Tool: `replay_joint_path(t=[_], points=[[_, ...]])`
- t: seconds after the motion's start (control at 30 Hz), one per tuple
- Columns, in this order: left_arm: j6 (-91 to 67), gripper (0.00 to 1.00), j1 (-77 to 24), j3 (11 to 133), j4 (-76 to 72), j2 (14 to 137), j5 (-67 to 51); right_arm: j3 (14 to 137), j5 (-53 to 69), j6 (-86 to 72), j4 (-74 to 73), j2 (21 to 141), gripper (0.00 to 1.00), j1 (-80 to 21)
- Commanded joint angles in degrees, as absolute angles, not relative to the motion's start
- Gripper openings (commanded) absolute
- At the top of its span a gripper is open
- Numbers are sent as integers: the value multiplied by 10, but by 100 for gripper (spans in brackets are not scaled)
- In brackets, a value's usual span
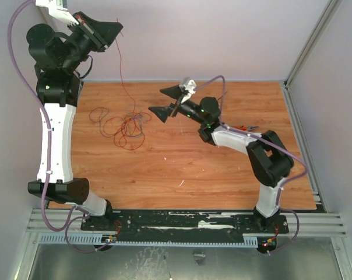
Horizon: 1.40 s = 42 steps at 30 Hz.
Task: Zip-tie the wires
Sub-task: Pick up the cable at the center of the board.
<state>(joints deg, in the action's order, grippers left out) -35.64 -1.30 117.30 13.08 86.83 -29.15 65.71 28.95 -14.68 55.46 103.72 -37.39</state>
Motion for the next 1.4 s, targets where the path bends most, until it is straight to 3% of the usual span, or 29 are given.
replay_joint_path(t=[0.0,0.43,0.67,0.73,0.9,1.07,1.17,1.37], points=[[-403,0,-8,1167,95,850,-359,768,306,-125,578,1120,99,-401],[-454,0,-3,1170,31,831,-402,1065,262,-100,415,1358,99,-441],[-462,0,2,1179,18,821,-406,1129,244,-145,394,1446,99,-442],[-465,0,3,1180,13,819,-407,1130,246,-155,397,1458,94,-443],[-468,0,8,1181,5,813,-407,1126,255,-162,394,1469,70,-447],[-465,0,16,1179,8,809,-406,1118,254,-147,382,1446,24,-446],[-457,0,25,1169,16,802,-401,1113,237,-114,362,1407,2,-446],[-458,0,63,1109,5,774,-397,1160,213,-50,291,1344,0,-432]])
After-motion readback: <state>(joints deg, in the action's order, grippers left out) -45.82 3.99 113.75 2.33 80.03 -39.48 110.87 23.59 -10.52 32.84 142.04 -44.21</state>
